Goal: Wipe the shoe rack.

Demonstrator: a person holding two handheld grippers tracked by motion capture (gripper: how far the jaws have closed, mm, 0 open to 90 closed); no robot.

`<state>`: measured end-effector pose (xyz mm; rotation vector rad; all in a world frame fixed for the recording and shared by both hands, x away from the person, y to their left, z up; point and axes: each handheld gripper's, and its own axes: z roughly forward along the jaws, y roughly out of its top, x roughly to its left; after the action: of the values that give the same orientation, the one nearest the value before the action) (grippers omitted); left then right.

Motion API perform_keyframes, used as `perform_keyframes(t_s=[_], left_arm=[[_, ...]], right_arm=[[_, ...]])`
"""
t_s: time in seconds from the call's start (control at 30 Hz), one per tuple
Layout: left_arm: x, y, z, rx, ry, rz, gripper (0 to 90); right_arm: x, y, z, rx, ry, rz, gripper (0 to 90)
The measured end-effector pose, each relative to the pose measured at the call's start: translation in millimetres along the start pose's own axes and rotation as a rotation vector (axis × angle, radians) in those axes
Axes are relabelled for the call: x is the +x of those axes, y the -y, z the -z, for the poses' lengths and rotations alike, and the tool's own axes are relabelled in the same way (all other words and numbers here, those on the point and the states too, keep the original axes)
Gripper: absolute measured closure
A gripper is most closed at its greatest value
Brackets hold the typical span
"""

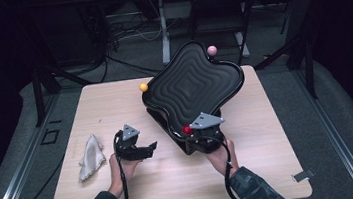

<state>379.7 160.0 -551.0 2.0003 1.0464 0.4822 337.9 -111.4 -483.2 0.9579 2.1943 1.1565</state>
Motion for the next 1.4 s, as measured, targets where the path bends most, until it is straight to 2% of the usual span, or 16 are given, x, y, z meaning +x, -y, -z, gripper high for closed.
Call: perform_keyframes(t_s=[0.03,0.07,0.13,0.17,0.23,0.33,0.43,0.53,0.67,0.73,0.83,1.07,1.17,1.3,1.4], left_arm=[[0.3,-0.6,0.5,-0.001,-0.001,0.000,15.7],[0.3,-1.0,1.0,-0.001,-0.001,0.001,15.6],[-0.1,-2.2,1.1,-0.005,-0.003,0.000,15.7],[-0.3,-2.6,1.3,-0.004,-0.003,-0.001,15.7],[-0.4,-3.9,1.4,-0.002,-0.003,-0.001,15.7],[-0.2,-5.7,1.3,-0.003,-0.010,-0.009,16.0],[0.0,-7.6,1.0,-0.002,-0.007,-0.005,16.2],[0.3,-13.5,3.5,-0.023,-0.012,0.003,16.3],[2.1,-29.1,11.0,-0.067,-0.019,0.010,16.1],[3.4,-37.4,12.9,-0.078,-0.026,0.011,16.0],[6.5,-52.1,12.5,-0.068,-0.046,-0.005,15.9],[16.5,-86.5,0.3,-0.042,-0.097,-0.001,16.3],[18.3,-97.8,-7.6,-0.034,-0.125,-0.009,26.2],[18.9,-107.9,-15.2,-0.027,-0.128,-0.011,34.4],[16.5,-115.7,-23.3,0.012,-0.132,-0.029,39.5]], right_arm=[[-3.5,2.3,2.0,-0.015,-0.035,-0.001,59.8],[-6.6,4.1,6.3,0.000,-0.034,0.004,59.7],[-8.7,6.4,10.7,0.009,-0.003,0.003,59.7],[-11.0,8.0,12.7,0.003,-0.022,0.003,59.7],[-13.3,9.9,17.1,0.013,-0.029,0.002,59.6],[-17.4,13.6,24.3,0.021,-0.017,0.016,59.7],[-23.6,18.2,33.3,0.032,-0.013,0.009,59.6],[-30.7,23.6,41.8,0.037,0.005,-0.002,59.7],[-37.9,28.3,49.6,0.049,0.022,-0.012,59.7],[-40.3,29.7,51.7,0.050,0.050,-0.020,59.7],[-43.2,30.7,53.0,0.051,0.059,-0.026,59.7],[-50.7,32.7,54.9,0.053,0.078,-0.053,59.9],[-52.2,33.1,55.2,0.055,0.082,-0.054,59.9],[-52.3,32.6,54.9,0.057,0.087,-0.059,59.9],[-52.9,32.4,55.0,0.061,0.083,-0.061,59.9]])
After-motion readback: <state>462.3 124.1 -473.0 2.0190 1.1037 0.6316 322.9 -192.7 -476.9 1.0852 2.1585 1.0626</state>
